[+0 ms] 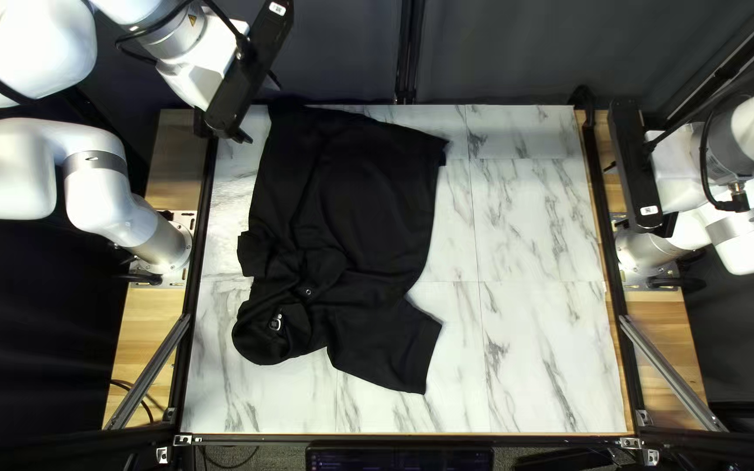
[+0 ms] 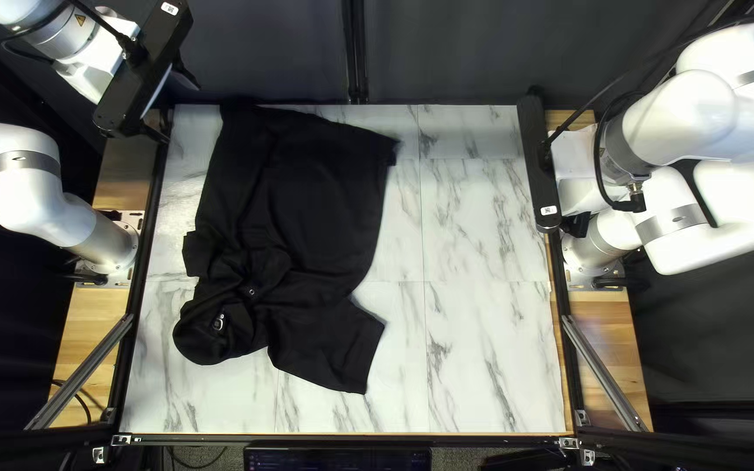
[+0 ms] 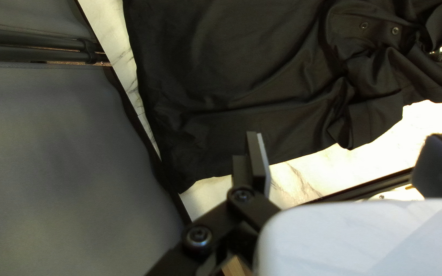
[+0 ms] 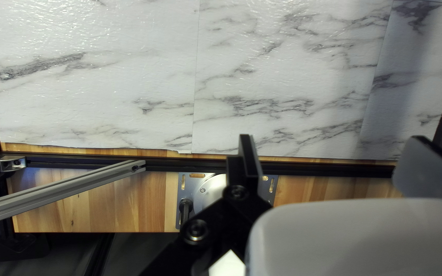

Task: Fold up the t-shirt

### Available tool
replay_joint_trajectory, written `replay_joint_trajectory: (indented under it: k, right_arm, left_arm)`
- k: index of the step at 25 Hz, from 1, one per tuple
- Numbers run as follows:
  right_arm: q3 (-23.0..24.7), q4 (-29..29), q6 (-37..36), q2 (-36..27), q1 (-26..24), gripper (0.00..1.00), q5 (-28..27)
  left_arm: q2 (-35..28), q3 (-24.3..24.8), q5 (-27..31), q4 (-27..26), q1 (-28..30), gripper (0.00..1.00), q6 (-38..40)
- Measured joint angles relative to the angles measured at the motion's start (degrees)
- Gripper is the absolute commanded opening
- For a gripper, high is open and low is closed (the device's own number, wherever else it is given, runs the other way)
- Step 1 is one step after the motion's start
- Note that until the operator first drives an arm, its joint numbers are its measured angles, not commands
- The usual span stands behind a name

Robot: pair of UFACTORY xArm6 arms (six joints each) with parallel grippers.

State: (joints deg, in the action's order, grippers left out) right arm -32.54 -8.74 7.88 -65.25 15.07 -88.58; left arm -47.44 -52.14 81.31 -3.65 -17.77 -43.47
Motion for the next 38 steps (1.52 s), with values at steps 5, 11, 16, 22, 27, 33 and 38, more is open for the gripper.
replay_joint_trajectory:
  k: [5, 11, 16, 22, 27, 33, 38]
  right_arm:
    - [0.0, 0.0, 0.0, 0.0, 0.0, 1.0, 0.0]
    - [0.0, 0.0, 0.0, 0.0, 0.0, 1.0, 0.0]
    - [0.0, 0.0, 0.0, 0.0, 0.0, 1.0, 0.0]
    - [0.0, 0.0, 0.0, 0.0, 0.0, 1.0, 0.0]
    - [0.0, 0.0, 0.0, 0.0, 0.0, 1.0, 0.0]
    - [0.0, 0.0, 0.0, 0.0, 0.0, 1.0, 0.0]
    - [0.0, 0.0, 0.0, 0.0, 0.0, 1.0, 0.0]
  left_arm:
    - [-0.41, 1.27, -0.27, -0.46, -0.28, 1.0, -0.09]
    - [-2.58, 9.98, -3.96, 2.34, 4.73, 1.0, 8.84]
    - [-1.4, 17.72, -10.06, 7.3, 14.61, 1.0, 25.66]
    - [8.15, 23.23, -17.96, 13.04, 27.5, 1.0, 49.51]
    - [13.53, 29.09, -24.23, 15.46, 33.34, 1.0, 64.25]
    - [15.99, 35.17, -30.45, 15.51, 35.18, 1.0, 75.15]
    - [16.72, 38.16, -33.94, 15.63, 35.85, 1.0, 80.66]
